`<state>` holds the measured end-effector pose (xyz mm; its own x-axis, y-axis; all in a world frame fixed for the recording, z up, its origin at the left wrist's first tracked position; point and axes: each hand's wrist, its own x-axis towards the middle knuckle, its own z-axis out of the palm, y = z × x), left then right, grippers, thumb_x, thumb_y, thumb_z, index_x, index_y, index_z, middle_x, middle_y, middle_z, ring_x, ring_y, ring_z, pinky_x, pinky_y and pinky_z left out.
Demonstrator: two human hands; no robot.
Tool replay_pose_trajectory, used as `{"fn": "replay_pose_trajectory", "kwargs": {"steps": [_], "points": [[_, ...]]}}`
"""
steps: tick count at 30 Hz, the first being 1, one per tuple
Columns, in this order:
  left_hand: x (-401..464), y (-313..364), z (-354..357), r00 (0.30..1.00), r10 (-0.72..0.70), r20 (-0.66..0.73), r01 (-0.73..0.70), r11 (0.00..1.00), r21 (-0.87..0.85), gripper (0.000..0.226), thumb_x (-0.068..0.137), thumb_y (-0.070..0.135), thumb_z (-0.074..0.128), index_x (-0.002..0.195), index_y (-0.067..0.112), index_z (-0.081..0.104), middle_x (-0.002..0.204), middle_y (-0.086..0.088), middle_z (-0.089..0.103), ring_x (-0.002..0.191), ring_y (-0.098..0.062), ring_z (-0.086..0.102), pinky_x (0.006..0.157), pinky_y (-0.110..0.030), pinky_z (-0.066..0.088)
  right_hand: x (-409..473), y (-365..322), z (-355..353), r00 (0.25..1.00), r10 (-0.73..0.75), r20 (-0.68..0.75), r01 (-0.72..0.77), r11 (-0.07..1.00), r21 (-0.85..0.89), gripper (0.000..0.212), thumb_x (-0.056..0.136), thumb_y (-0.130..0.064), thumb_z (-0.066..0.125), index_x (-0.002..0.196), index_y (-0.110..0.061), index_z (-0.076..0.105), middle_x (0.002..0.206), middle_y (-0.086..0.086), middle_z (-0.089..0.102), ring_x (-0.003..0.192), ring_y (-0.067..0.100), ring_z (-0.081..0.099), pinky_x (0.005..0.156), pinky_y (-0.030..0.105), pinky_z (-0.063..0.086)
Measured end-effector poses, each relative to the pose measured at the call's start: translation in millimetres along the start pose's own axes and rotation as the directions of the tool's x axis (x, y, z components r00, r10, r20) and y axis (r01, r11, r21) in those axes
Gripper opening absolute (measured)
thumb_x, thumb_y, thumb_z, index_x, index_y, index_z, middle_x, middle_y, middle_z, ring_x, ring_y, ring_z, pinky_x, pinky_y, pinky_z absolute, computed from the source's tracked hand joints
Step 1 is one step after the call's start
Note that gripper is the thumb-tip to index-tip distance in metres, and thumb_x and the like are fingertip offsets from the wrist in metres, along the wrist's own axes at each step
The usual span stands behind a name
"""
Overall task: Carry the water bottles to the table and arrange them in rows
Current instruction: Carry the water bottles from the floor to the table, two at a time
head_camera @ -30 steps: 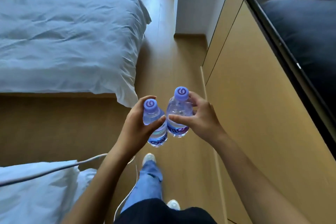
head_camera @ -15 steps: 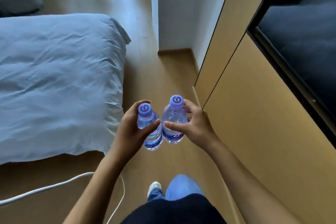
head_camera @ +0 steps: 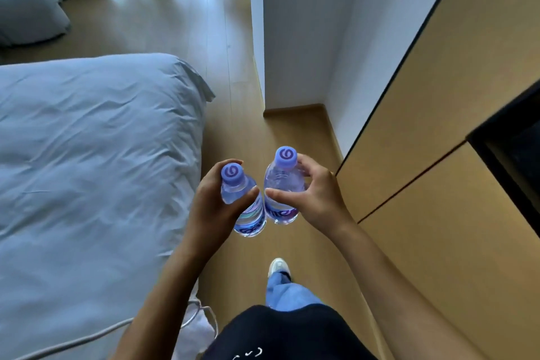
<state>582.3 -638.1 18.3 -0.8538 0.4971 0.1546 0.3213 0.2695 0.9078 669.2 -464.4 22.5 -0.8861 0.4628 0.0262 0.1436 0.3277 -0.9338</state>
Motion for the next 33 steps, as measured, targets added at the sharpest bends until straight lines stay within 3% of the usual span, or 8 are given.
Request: {"fn": "replay_pose_trajectory", "kwargs": {"steps": [3, 9, 12, 16, 19, 22, 28, 33], "points": [[72, -2, 4, 1.0, 0.001, -0.021, -0.001, 1.0, 0.0, 0.045, 0.075, 0.02, 0.08, 0.113, 0.013, 0.059, 0.103, -0.002, 0.066, 0.094, -0.017, 0.065, 0.083, -0.034, 0.053, 78, -5, -8, 0.999, -0.033, 0.015, 0.033, 0.999, -0.007, 0.054, 0.066, -0.028, 0.091, 0.11, -0.033, 0.06, 0.095, -0.023, 0.067, 0.091, -0.006, 0.064, 0.079, 0.019, 0.056], [201, -18, 4, 0.997, -0.019, -0.076, 0.019, 1.0, -0.009, 0.043, 0.073, 0.027, 0.075, 0.111, 0.015, 0.057, 0.1, -0.001, 0.066, 0.09, -0.011, 0.064, 0.081, -0.032, 0.053, 215, -7, -4, 0.999, -0.039, 0.034, 0.04, 0.998, -0.039, 0.055, 0.069, -0.031, 0.089, 0.114, -0.031, 0.058, 0.099, -0.022, 0.065, 0.092, -0.008, 0.064, 0.082, 0.021, 0.058], [266, -40, -3, 0.993, -0.057, -0.099, 0.055, 0.998, -0.016, 0.045, 0.073, 0.028, 0.075, 0.111, 0.015, 0.058, 0.099, -0.002, 0.066, 0.091, -0.018, 0.065, 0.081, -0.039, 0.055, 284, -2, 13, 0.999, -0.036, 0.027, 0.038, 0.998, -0.052, 0.056, 0.069, -0.03, 0.089, 0.117, -0.025, 0.061, 0.103, -0.011, 0.069, 0.096, 0.008, 0.067, 0.087, 0.033, 0.058], [364, -77, -22, 0.992, -0.044, -0.116, 0.044, 0.999, -0.002, 0.037, 0.073, 0.029, 0.075, 0.104, 0.028, 0.056, 0.093, 0.004, 0.066, 0.084, -0.003, 0.063, 0.078, -0.021, 0.05, 391, 5, 47, 0.998, -0.038, 0.052, 0.041, 0.997, -0.067, 0.06, 0.069, -0.031, 0.089, 0.122, -0.018, 0.062, 0.11, 0.0, 0.07, 0.102, 0.022, 0.066, 0.089, 0.045, 0.057], [441, -99, -43, 0.995, -0.025, -0.094, 0.029, 0.999, 0.041, 0.035, 0.075, 0.028, 0.075, 0.104, 0.023, 0.056, 0.093, 0.002, 0.066, 0.083, -0.007, 0.063, 0.076, -0.018, 0.049, 471, 0, 75, 0.997, -0.043, 0.056, 0.046, 0.998, -0.046, 0.059, 0.068, -0.033, 0.089, 0.12, -0.019, 0.063, 0.108, -0.004, 0.07, 0.1, 0.017, 0.067, 0.088, 0.038, 0.058], [517, -114, -69, 0.997, 0.006, -0.072, 0.002, 0.994, 0.107, 0.035, 0.076, 0.024, 0.077, 0.104, 0.022, 0.055, 0.092, 0.003, 0.064, 0.082, -0.006, 0.06, 0.074, -0.01, 0.046, 545, -15, 101, 0.998, -0.018, 0.062, 0.019, 1.0, -0.015, 0.057, 0.068, -0.041, 0.087, 0.116, -0.034, 0.058, 0.104, -0.023, 0.065, 0.098, 0.002, 0.066, 0.083, 0.02, 0.056], [659, -143, -104, 0.997, -0.019, -0.071, 0.03, 0.987, 0.16, 0.038, 0.078, 0.013, 0.08, 0.107, 0.019, 0.055, 0.096, 0.003, 0.064, 0.081, -0.003, 0.059, 0.075, -0.009, 0.046, 684, -20, 131, 0.997, 0.045, 0.062, -0.047, 0.998, 0.044, 0.058, 0.066, -0.028, 0.091, 0.117, -0.022, 0.064, 0.105, -0.009, 0.071, 0.095, 0.007, 0.069, 0.086, 0.03, 0.058], [778, -172, -109, 0.995, -0.032, -0.091, 0.044, 0.989, 0.138, 0.037, 0.079, 0.011, 0.079, 0.11, 0.007, 0.059, 0.098, -0.003, 0.065, 0.084, -0.012, 0.061, 0.076, -0.015, 0.049, 804, -10, 149, 0.996, 0.076, 0.046, -0.079, 0.995, 0.053, 0.055, 0.065, -0.025, 0.092, 0.112, -0.022, 0.065, 0.098, -0.014, 0.069, 0.09, -0.006, 0.065, 0.08, 0.016, 0.054]]}}
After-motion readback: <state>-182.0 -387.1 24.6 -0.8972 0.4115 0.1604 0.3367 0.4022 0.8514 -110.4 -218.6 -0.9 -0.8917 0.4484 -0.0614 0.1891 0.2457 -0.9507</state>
